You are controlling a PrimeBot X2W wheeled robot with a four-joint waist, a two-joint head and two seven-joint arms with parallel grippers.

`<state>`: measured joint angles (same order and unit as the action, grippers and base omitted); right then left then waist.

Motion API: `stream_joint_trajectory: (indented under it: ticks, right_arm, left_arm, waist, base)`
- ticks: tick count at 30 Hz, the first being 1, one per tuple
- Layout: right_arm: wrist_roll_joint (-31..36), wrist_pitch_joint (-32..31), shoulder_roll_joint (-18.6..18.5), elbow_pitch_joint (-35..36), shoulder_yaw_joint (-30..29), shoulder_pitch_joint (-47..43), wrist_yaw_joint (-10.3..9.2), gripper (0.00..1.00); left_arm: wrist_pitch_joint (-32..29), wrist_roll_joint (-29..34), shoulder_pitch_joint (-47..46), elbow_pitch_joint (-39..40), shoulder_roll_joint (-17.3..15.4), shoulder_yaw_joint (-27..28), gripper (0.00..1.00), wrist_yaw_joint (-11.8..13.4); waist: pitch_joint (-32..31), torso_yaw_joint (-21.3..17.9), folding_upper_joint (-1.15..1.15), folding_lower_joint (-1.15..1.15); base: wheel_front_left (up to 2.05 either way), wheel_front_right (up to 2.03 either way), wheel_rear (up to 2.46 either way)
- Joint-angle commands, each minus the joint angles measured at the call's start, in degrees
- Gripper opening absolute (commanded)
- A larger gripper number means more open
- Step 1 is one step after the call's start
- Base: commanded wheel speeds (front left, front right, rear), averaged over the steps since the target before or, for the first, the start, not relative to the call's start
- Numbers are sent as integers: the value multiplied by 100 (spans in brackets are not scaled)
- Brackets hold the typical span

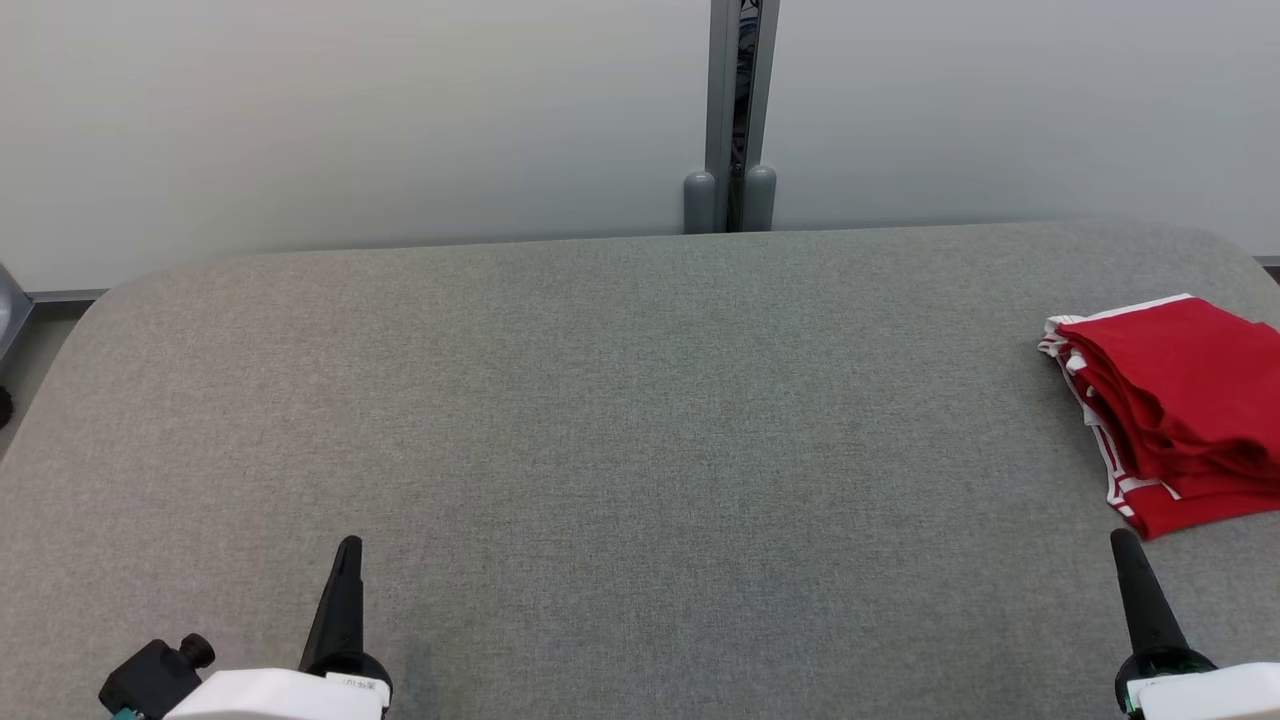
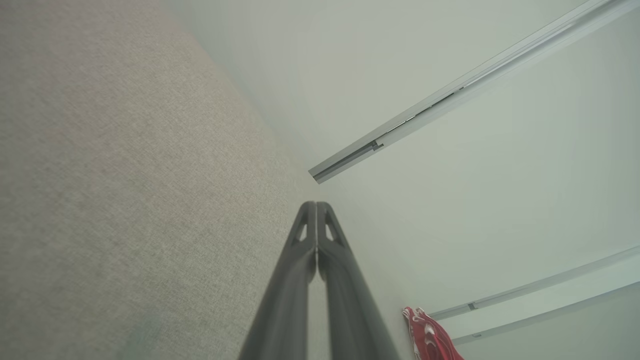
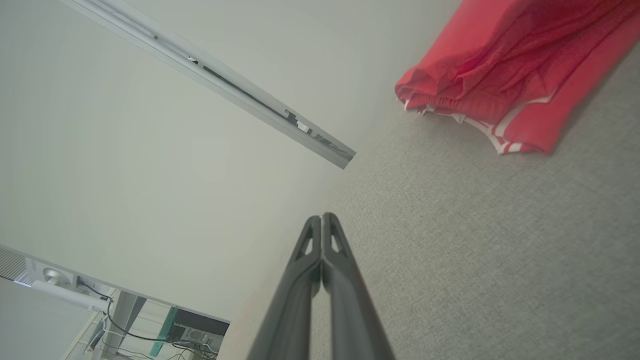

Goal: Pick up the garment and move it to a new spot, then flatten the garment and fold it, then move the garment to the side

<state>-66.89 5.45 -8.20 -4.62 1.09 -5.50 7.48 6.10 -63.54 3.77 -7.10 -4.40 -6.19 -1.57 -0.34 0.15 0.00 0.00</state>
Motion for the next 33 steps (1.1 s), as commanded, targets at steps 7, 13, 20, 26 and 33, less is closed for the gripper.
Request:
stream_joint_trajectory:
  ticks: [7, 13, 20, 26, 33]
  right_arm:
    - [-562, -94, -113, 89, -67, 71, 2, 0]
    - [-950, -157, -152, 104, -101, 70, 2, 0]
    - [-1381, -232, -203, 122, -141, 67, 2, 0]
    - [-1788, -300, -245, 136, -174, 62, 2, 0]
    - [-2169, -365, -285, 148, -203, 59, 3, 0]
  left_arm:
    - [-76, -495, -194, 82, -49, 62, 0, -109]
    - [-141, -847, -232, 91, -61, 82, 0, -161]
    - [-203, -1231, -266, 97, -72, 106, 0, -213]
    - [-270, -1595, -296, 106, -82, 132, 0, -259]
    - [-335, -1936, -337, 113, -92, 153, 0, -301]
  waist:
    - [3, -2, 0, 0]
    - [6, -3, 0, 0]
    - [10, -5, 0, 0]
    - [14, -6, 0, 0]
    - [17, -8, 0, 0]
  base:
    - [0, 0, 0]
    - [0, 0, 0]
    - [0, 0, 0]
    - [0, 0, 0]
    - [0, 0, 0]
